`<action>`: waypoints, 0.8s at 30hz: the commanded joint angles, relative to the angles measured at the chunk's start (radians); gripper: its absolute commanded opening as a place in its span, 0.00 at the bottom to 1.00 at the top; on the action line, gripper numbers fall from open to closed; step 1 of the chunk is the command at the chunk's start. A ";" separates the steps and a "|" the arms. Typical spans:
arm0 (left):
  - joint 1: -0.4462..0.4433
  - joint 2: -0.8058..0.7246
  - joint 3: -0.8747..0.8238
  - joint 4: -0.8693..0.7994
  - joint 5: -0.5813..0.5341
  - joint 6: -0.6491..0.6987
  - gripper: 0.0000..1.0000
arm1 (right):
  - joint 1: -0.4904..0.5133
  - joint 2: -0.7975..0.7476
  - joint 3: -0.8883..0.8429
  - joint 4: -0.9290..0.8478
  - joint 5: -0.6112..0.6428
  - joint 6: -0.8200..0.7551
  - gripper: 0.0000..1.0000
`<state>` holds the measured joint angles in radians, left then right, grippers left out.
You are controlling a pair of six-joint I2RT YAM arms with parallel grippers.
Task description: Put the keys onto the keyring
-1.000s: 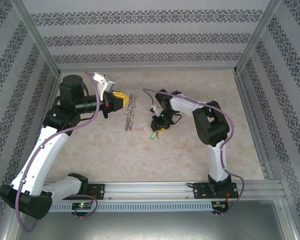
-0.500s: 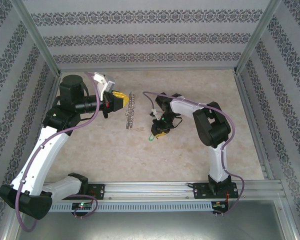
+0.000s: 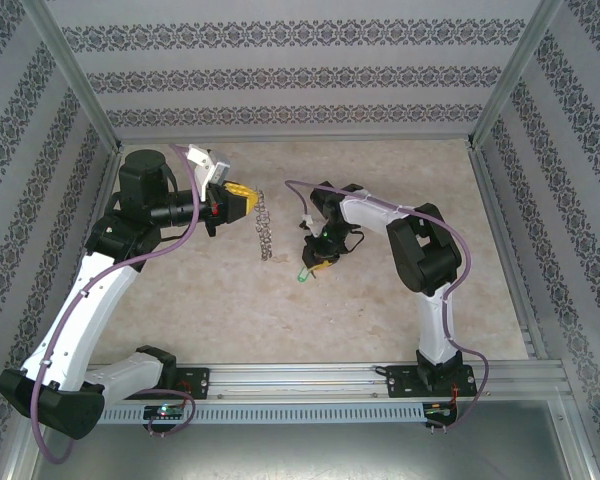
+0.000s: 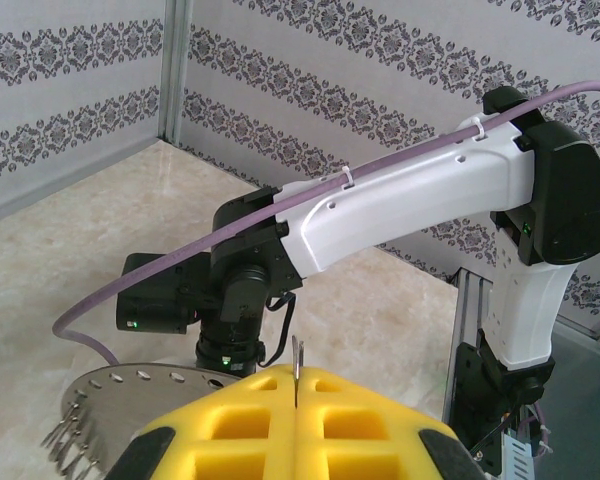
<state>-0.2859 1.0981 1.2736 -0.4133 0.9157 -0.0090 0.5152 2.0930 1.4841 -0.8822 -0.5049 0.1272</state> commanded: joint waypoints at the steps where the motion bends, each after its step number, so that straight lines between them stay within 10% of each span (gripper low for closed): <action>1: 0.011 -0.010 0.009 0.051 0.024 -0.008 0.00 | 0.013 0.007 0.035 -0.015 -0.008 -0.002 0.25; 24: 0.015 -0.023 0.046 -0.053 -0.005 0.022 0.00 | 0.104 -0.081 0.011 -0.033 0.248 -0.172 0.39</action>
<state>-0.2855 1.0966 1.2831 -0.4522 0.9073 -0.0040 0.6022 2.0304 1.4727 -0.8902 -0.3416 0.0010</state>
